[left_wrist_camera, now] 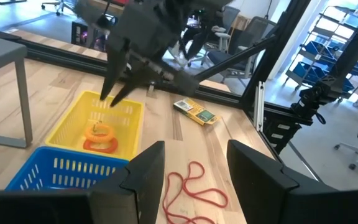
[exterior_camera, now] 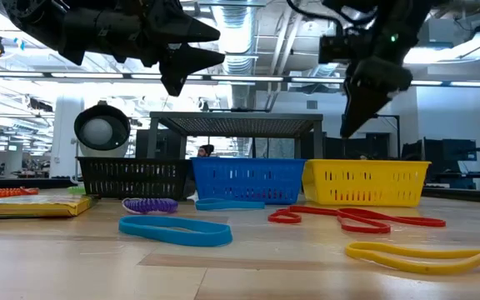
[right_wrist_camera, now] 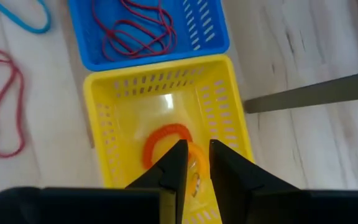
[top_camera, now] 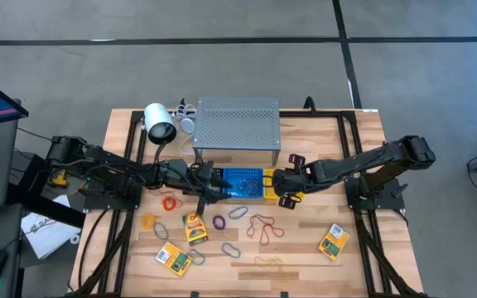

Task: Pick & Place Office Desk Supplies
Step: Put the right box of crayons into the black bin

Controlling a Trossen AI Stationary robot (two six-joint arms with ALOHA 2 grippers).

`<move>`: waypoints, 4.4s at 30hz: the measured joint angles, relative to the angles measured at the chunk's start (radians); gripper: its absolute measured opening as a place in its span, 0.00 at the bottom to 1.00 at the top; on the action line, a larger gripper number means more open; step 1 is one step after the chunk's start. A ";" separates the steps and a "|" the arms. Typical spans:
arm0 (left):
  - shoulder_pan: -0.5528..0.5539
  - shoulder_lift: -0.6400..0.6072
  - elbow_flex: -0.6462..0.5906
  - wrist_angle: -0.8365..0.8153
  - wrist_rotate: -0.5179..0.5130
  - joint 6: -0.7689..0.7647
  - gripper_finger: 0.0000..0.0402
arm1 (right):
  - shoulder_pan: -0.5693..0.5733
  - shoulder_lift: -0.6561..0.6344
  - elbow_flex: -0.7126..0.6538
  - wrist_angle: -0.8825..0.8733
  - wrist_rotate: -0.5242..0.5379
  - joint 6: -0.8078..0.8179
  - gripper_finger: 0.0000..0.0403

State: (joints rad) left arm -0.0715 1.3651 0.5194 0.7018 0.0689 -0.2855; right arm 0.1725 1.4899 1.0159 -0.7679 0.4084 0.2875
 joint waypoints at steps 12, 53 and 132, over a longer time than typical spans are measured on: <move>-0.003 0.000 0.000 -0.015 0.009 0.020 0.42 | 0.048 0.000 0.193 -0.003 -0.157 -0.026 0.15; -0.003 -0.001 0.000 -0.028 0.124 0.046 0.42 | -0.048 0.003 0.247 0.223 -0.690 0.110 0.81; -0.028 -0.001 0.000 0.130 0.124 0.060 0.42 | 0.797 -0.343 -0.470 0.760 0.040 0.954 0.81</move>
State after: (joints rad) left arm -0.0998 1.3640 0.5194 0.8314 0.1928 -0.2253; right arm 0.9695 1.1467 0.5455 -0.0079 0.4488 1.2419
